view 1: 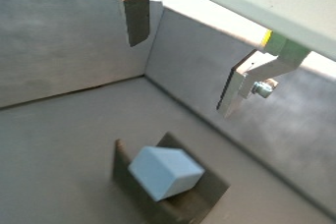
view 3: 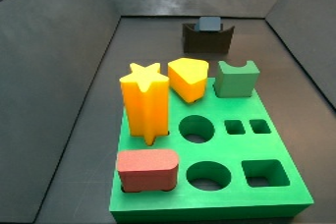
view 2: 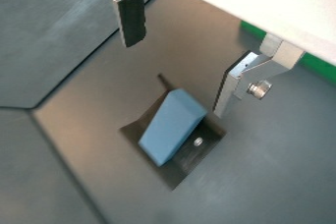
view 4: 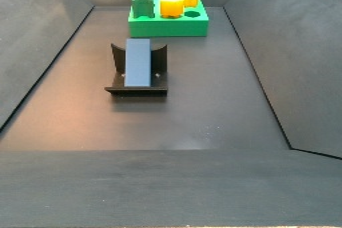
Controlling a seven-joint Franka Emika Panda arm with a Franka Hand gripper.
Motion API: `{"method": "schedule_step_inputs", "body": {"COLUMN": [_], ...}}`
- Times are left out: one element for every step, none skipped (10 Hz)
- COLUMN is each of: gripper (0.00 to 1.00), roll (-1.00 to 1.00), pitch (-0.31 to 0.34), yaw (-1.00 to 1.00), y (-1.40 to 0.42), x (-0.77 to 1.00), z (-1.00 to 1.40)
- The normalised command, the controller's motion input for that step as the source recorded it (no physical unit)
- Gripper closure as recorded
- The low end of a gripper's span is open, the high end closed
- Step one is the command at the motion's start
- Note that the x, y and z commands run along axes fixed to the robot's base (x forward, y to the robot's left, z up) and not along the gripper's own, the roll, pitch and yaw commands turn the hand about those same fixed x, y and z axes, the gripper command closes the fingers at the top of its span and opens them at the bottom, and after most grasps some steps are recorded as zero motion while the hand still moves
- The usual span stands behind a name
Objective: Pick up the rectangle object. Move up. Place the rectangle object on the fixture. Regrasp the rectangle object. Move to above the board. Insert the rectangle object.
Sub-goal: Regrasp the rectangle object.
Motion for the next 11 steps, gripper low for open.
{"method": "schedule_step_inputs", "body": {"gripper": [0.0,0.0,0.0,0.0,0.0,0.0,0.0,0.0,0.0,0.0,0.0], "roll": [1.0,1.0,1.0,1.0,1.0,0.83,0.57,0.44,0.26,0.18,0.15], "pitch": [-0.008,0.007,0.03,0.044,0.084,0.105,0.116,0.116,0.101,0.088,0.061], "yaw": [0.04,0.04,0.05,0.05,0.07,0.08,0.09,0.1,0.12,0.2,0.21], "y": [-0.02,-0.03,-0.03,-0.03,-0.03,-0.04,-0.04,-0.04,-0.03,0.08,0.08], "x": [0.03,0.04,0.06,0.06,0.08,0.09,0.09,0.09,0.08,0.03,0.03], "z": [-0.01,0.0,-0.01,-0.01,-0.01,-0.01,-0.01,-0.02,0.0,-1.0,-1.0]}}
